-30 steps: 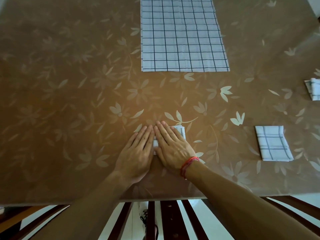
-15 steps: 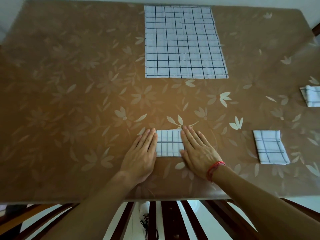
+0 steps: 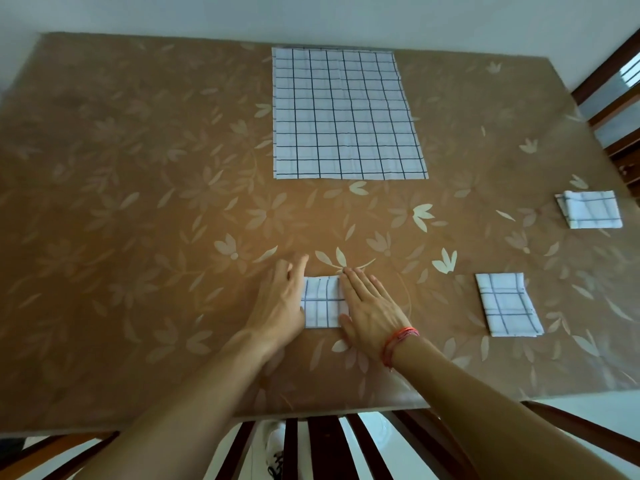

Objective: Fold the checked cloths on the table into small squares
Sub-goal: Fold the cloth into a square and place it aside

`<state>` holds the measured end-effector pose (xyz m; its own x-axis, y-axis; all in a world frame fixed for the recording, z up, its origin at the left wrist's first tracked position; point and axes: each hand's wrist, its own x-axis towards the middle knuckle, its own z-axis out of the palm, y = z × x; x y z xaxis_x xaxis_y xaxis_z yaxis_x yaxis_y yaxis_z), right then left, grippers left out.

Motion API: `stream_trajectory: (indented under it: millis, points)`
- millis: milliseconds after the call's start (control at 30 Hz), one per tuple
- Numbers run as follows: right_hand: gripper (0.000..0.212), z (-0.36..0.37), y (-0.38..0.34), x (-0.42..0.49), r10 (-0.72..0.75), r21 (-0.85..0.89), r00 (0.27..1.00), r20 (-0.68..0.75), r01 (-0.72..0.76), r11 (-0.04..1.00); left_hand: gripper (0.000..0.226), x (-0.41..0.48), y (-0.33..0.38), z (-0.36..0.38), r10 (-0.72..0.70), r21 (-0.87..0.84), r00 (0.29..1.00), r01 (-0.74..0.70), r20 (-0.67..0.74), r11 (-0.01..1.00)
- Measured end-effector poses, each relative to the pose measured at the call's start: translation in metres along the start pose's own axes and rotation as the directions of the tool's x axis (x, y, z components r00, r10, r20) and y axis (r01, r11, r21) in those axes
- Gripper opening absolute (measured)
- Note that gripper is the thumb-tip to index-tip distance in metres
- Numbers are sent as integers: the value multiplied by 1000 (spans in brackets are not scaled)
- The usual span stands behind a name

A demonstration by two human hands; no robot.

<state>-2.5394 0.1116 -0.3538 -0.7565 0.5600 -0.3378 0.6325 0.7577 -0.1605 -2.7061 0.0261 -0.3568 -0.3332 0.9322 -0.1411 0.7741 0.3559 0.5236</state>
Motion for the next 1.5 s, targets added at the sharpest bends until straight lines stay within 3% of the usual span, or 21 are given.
stream_trajectory:
  millis: [233, 400, 533, 667, 767, 867, 900, 967, 1067, 1267, 1500]
  points:
    - [76, -18, -7, 1, 29, 29, 999, 32, -30, 999, 74, -3, 0, 1, -180, -277, 980, 152, -79, 949]
    - [72, -42, -13, -4, -10, 48, 998, -69, 13, 999, 45, -17, 10, -12, -262, -512, 964, 201, -49, 835]
    - [59, -69, -29, -11, -7, 121, 987, -158, 26, 992, 31, -26, 18, -28, -226, -591, 973, 150, -56, 793]
    - [38, -84, -41, -15, 37, 93, 997, -70, -30, 995, 24, -35, 24, -44, -196, -628, 976, 97, -90, 772]
    - [25, -108, -55, -33, 96, 173, 994, -46, -86, 981, 19, -43, 24, -58, -202, -672, 976, 99, -76, 734]
    - [51, -120, -60, -47, 196, 414, 976, 98, -219, 883, 14, -51, 21, -72, -239, -727, 971, 143, -29, 672]
    - [50, -117, -60, -45, 210, 452, 975, 69, -218, 865, 13, -54, 20, -75, -276, -749, 961, 168, -20, 641]
    - [28, -106, -58, -38, 292, 590, 953, -83, -189, 785, 11, -57, 17, -80, -375, -807, 927, 217, -5, 549]
    - [3, -89, -56, -30, 386, 779, 921, -61, -198, 595, 9, -60, 12, -85, -440, -868, 896, 265, 61, 419]
    - [15, -71, -64, -29, 424, 924, 900, 99, -241, 296, 8, -66, -1, -88, -477, -864, 873, 316, 104, 391]
    - [4, -63, -78, -26, 390, 938, 910, 141, -248, 241, 9, -66, -19, -86, -503, -812, 862, 340, 68, 474]
